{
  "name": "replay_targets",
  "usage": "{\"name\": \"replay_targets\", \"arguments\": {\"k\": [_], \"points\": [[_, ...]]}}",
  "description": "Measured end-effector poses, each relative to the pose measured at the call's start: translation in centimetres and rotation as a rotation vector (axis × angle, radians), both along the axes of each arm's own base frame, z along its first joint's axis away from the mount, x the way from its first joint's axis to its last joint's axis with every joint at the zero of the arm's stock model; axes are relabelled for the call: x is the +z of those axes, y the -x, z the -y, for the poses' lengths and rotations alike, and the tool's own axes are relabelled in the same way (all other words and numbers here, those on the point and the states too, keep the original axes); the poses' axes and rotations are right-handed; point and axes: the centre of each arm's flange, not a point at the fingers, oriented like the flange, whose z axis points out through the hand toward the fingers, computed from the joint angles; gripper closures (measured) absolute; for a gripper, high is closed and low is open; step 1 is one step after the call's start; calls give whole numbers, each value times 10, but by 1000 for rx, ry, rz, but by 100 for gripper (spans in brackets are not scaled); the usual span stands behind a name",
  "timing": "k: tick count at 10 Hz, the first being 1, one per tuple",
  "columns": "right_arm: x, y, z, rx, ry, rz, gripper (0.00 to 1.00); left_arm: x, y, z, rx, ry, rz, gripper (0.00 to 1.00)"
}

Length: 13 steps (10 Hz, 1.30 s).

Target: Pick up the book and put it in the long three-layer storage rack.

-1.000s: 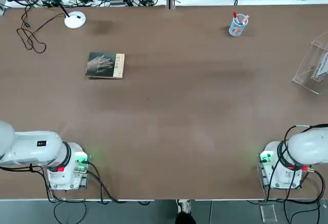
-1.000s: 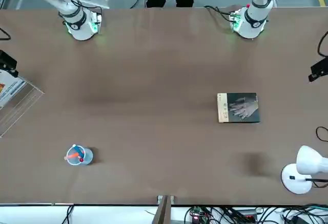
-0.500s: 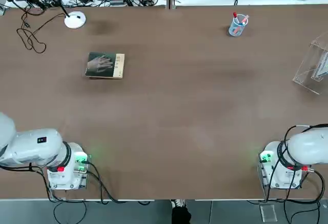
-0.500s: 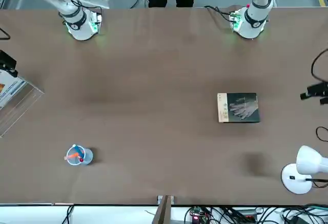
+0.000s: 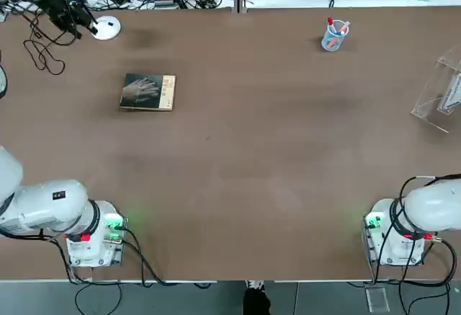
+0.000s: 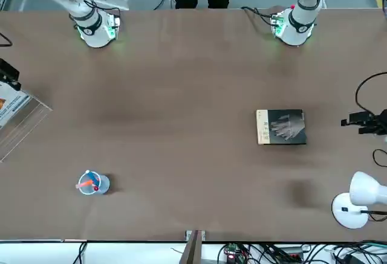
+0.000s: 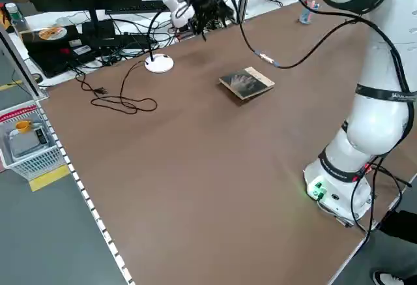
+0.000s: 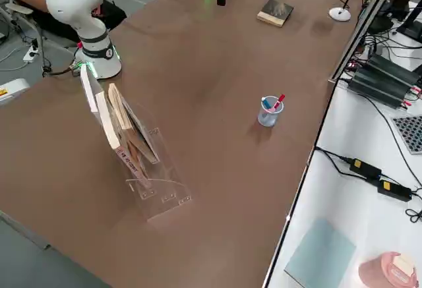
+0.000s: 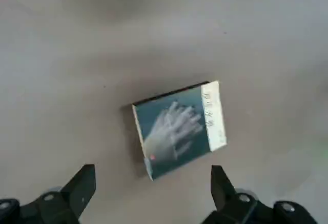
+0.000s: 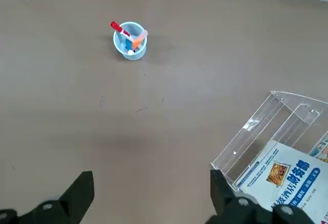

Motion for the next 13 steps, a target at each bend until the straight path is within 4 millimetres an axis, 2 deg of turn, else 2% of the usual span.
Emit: {"name": "replay_targets", "arguments": {"k": [4, 7, 10, 13], "points": [[2, 0, 0, 11, 1, 2, 0, -75, 25, -20, -29, 134, 79, 1], [1, 1, 0, 17, 2, -7, 0, -118, 34, -27, 0, 234, 70, 1], [1, 1, 0, 19, 2, -7, 0, -146, 34, -22, 32, 299, 51, 5], [1, 1, 0, 19, 2, -7, 0, -160, 34, -14, 51, 336, 36, 9]]}}
